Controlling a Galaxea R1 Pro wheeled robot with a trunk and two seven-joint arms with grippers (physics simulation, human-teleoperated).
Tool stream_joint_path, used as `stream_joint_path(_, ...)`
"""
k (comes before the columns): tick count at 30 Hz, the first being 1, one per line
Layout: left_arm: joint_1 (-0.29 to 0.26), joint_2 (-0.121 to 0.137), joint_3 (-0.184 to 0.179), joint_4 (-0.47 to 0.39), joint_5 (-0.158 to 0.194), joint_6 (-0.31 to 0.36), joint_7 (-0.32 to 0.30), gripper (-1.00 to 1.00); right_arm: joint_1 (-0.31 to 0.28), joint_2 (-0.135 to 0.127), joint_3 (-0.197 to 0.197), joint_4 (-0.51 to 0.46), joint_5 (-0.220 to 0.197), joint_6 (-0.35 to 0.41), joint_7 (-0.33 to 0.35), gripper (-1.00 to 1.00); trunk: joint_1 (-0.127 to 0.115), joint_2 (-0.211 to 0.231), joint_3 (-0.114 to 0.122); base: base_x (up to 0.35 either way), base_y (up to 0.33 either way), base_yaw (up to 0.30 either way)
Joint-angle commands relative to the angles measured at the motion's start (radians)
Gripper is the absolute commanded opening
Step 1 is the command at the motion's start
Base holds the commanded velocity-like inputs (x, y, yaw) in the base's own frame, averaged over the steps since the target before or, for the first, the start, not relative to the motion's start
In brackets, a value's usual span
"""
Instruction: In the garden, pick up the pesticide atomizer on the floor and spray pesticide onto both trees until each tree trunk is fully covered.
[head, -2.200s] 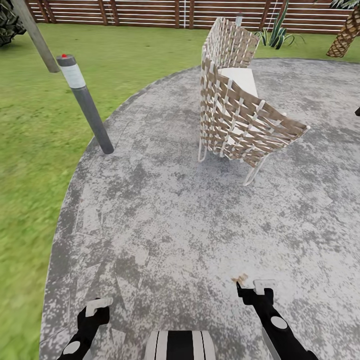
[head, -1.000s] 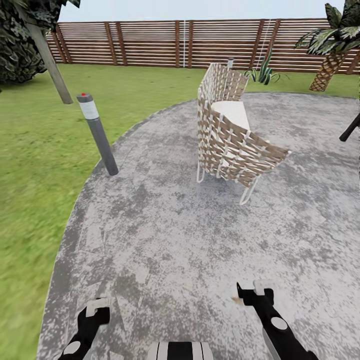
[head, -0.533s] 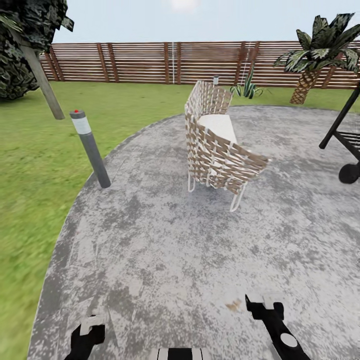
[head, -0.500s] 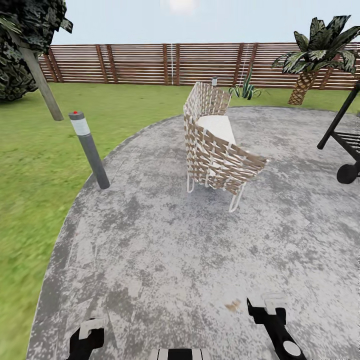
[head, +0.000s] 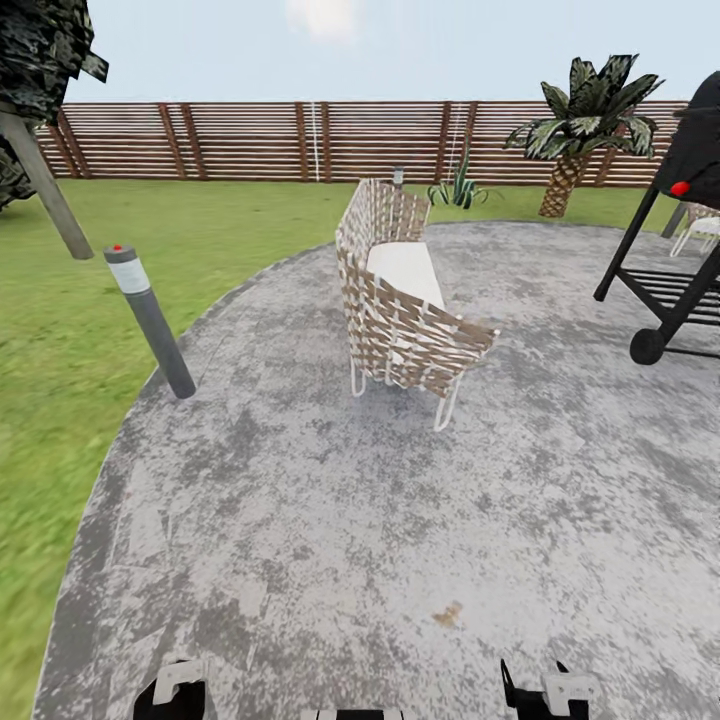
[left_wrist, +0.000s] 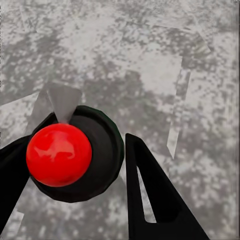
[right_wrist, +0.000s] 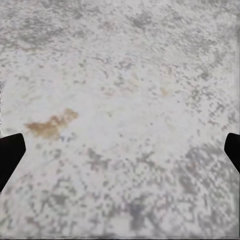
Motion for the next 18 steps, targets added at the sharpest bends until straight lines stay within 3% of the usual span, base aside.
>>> stream_joint_path(1, 0.0, 0.0, 0.0, 0.001, 0.0, -0.003, 0.001, -1.0, 0.0, 0.0, -0.001, 0.01, 0.003, -0.003, -0.002, 1.0, -0.004, 0.007, 0.003, 0.0, 0.0, -0.019)
stream_joint_path(8, 0.0, -0.001, 0.0, 0.001, 0.0, -0.003, 0.001, -1.0, 0.0, 0.001, -0.001, 0.039, 0.002, -0.004, -0.002, 1.0, -0.031, 0.056, 0.025, 0.0, 0.0, -0.03)
stream_joint_path(18, 0.0, -0.001, 0.0, 0.001, 0.001, -0.003, 0.0, -1.0, 0.0, 0.001, -0.002, 0.041, 0.002, -0.004, -0.002, 1.0, -0.069, 0.126, 0.064, 0.0, 0.0, -0.217)
